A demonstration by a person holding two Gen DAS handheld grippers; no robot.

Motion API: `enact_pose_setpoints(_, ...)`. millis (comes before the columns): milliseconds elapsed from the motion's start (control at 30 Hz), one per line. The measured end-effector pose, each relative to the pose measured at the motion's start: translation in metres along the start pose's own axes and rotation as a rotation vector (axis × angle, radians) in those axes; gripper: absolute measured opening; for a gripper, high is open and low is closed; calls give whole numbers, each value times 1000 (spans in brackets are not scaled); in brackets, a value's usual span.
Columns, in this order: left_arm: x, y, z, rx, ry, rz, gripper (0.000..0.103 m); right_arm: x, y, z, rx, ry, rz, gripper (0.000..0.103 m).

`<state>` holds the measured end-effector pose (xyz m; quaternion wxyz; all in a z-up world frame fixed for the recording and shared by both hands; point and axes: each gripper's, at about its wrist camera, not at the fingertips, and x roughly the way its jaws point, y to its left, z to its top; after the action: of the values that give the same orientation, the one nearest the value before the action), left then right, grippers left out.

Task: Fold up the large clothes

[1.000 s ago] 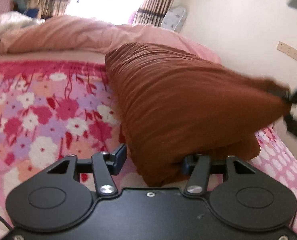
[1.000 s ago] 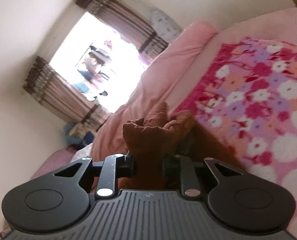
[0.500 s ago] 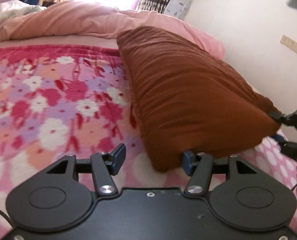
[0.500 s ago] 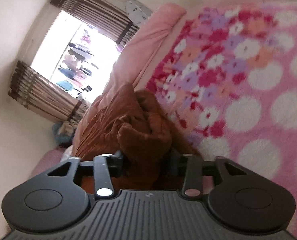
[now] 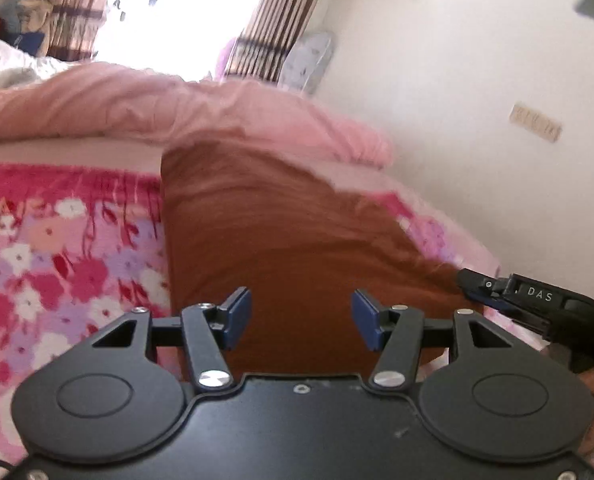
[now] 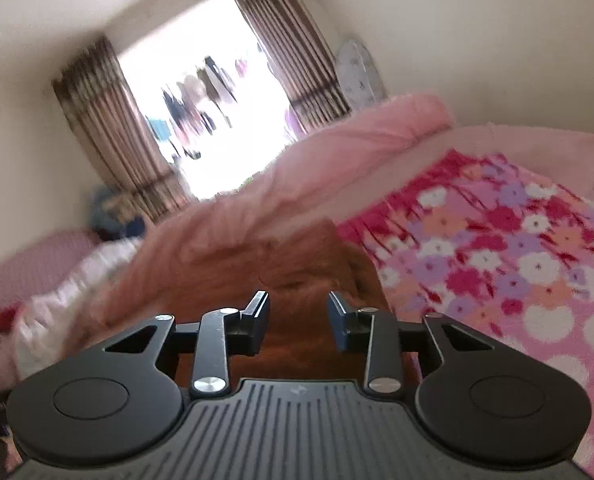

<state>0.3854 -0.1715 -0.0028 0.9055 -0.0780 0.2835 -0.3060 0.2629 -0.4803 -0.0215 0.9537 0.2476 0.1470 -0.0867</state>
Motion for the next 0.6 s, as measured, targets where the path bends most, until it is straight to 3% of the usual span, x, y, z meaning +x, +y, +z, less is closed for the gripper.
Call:
enact_pose_setpoints(67,22,1,-8,14,49,44,57,12,-5,-11,-2,32,-42,36)
enact_pose_setpoints(167,39,8,-21,34,62,73,60,22,-19,-31,13,79,-63,27)
enact_pose_setpoints(400,22,14,-12,43,75,34,61,20,-19,-39,-11,100,-46,26)
enact_pose_setpoints(500,14,27,10,41,38,19,62,11,-14,-16,-53,117,-1,36)
enact_pose_setpoints(567,18,40,30,25,21,46,62,11,-15,11,-22,99,73,53)
enact_pose_setpoints(600,23,46,40,8,21,57,62,15,-15,24,-15,95,85,68)
